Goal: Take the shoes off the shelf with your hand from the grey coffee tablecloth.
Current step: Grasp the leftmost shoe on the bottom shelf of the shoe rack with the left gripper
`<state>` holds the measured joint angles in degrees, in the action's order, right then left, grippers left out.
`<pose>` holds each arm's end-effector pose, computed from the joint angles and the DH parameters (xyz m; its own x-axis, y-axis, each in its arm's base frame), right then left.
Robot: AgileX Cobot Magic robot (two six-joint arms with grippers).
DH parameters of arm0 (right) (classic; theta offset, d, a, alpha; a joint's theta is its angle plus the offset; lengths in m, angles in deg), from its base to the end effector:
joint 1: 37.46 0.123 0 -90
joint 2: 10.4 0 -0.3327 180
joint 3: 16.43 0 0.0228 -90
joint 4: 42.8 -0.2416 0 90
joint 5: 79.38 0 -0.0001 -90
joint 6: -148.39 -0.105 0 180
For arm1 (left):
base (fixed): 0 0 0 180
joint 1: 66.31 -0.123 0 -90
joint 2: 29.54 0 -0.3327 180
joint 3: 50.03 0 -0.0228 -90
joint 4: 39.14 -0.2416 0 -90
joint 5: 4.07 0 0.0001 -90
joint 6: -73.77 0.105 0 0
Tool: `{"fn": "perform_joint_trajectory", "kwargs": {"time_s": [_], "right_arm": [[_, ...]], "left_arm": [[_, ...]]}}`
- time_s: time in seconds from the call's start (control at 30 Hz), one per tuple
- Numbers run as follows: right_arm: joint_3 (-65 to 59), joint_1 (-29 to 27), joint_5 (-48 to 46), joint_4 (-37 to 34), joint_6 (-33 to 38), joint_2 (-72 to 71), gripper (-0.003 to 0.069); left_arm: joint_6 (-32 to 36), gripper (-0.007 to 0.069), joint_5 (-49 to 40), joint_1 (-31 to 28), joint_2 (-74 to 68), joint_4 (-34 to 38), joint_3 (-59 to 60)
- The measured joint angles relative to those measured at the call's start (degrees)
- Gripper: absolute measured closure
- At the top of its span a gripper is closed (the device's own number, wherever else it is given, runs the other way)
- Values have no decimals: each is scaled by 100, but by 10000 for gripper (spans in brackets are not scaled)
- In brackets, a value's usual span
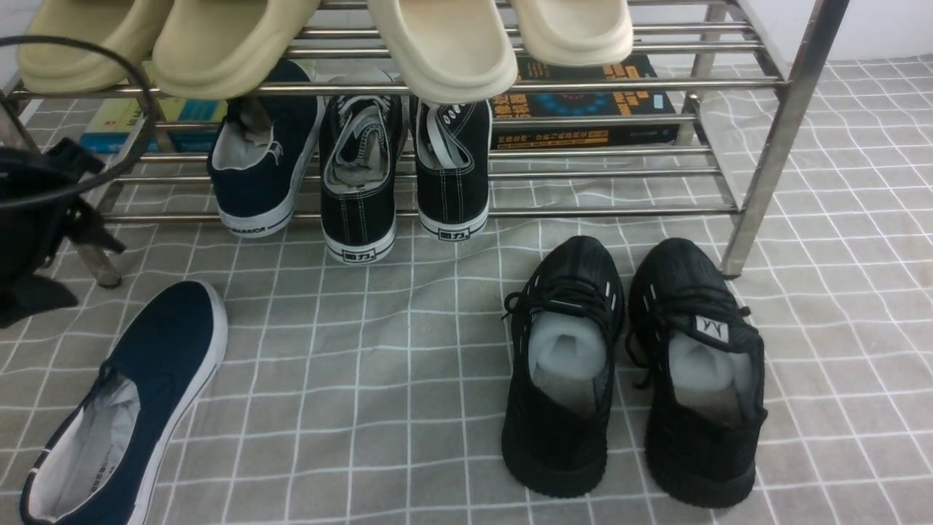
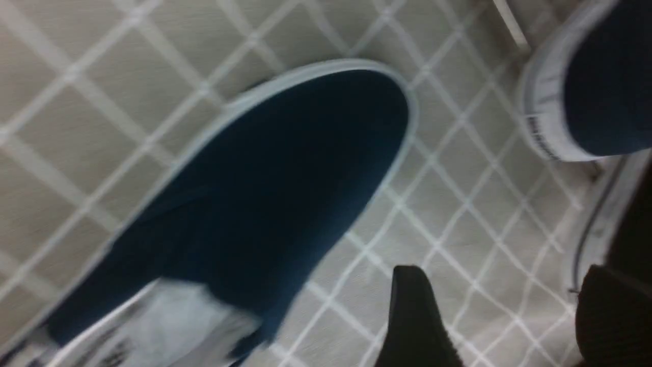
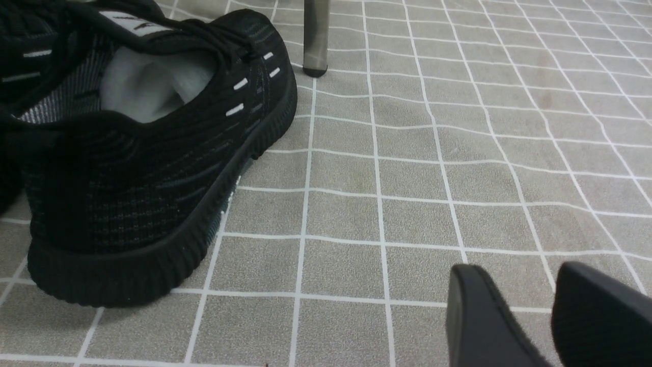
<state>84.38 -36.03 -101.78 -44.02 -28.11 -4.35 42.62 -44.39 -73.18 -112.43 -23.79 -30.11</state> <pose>0.0080 0.0011 0.1689 -0.3013 -0.0489 -0.9523 -0.0452 0.9983 -0.0370 0.2632 0.0136 0.3401 -0.5641 -0.7444 -0.3573 -0.5439 0.6606 -0.5176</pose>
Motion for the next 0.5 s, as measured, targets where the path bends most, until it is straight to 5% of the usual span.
{"fn": "perform_joint_trajectory", "kwargs": {"time_s": [0.23, 0.43, 0.5], "right_arm": [[0, 0, 0, 0, 0, 0, 421], [0, 0, 0, 0, 0, 0, 421], [0, 0, 0, 0, 0, 0, 421]], "left_arm": [[1395, 221, 440, 0, -583, 879, -6], [2272, 551, 633, 68, -899, 1416, -249], [2327, 604, 665, 203, -1100, 1462, -496]]}}
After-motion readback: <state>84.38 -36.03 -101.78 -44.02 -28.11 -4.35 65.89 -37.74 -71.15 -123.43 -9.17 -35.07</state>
